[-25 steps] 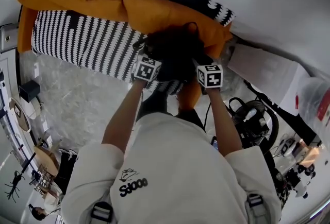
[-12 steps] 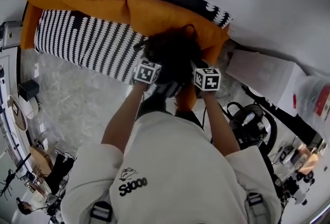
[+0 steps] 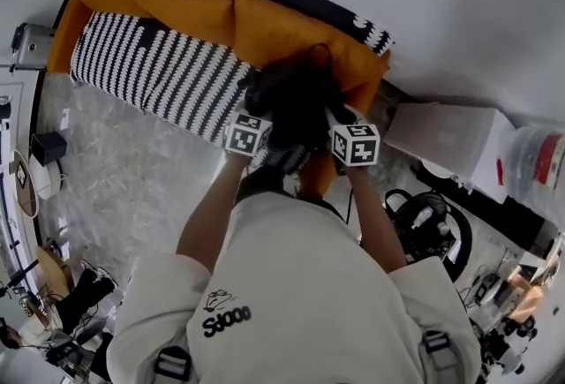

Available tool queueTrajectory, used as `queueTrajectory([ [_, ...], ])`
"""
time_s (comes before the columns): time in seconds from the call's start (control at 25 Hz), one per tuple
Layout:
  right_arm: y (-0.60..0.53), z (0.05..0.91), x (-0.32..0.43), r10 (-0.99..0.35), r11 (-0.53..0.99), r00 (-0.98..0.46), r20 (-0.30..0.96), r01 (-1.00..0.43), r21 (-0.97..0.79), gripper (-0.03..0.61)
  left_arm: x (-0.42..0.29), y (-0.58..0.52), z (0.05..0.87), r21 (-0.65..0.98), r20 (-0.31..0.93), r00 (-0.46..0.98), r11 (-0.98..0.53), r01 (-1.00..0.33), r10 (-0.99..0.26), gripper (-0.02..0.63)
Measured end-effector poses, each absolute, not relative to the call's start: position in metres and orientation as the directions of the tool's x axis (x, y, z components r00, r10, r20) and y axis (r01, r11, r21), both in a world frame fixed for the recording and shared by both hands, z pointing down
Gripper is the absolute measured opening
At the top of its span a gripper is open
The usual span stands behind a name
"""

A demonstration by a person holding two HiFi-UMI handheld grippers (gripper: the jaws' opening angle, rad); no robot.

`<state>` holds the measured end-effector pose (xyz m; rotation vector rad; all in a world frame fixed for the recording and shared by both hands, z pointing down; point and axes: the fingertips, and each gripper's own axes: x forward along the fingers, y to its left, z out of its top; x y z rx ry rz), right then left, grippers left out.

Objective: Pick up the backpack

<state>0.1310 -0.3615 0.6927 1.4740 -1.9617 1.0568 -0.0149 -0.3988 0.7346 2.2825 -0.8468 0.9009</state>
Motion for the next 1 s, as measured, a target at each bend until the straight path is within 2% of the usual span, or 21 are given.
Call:
queueTrajectory([
  [0.48, -0.345, 0.554, 0.109, -0.755, 0.295, -0.346, 0.556, -0.938, -0.182, 0.064, -0.036, -0.377, 0.608, 0.111, 0.557, 0.579, -0.637, -0.763, -0.595, 0.06],
  [0.68, -0.336, 0.496, 0.104, -0.799, 0.331, -0.331, 0.502, -0.939, -0.092, 0.066, -0.042, -0.367, 0.55, 0.053, 0.486, 0.576, -0.635, -0.77, -0.657, 0.057],
  [1.0, -0.307, 0.415, 0.088, -0.837, 0.391, -0.383, 0.39, -0.918, -0.061, 0.064, -0.056, -0.336, 0.463, -0.002, 0.359, 0.57, -0.611, -0.792, -0.739, 0.055],
])
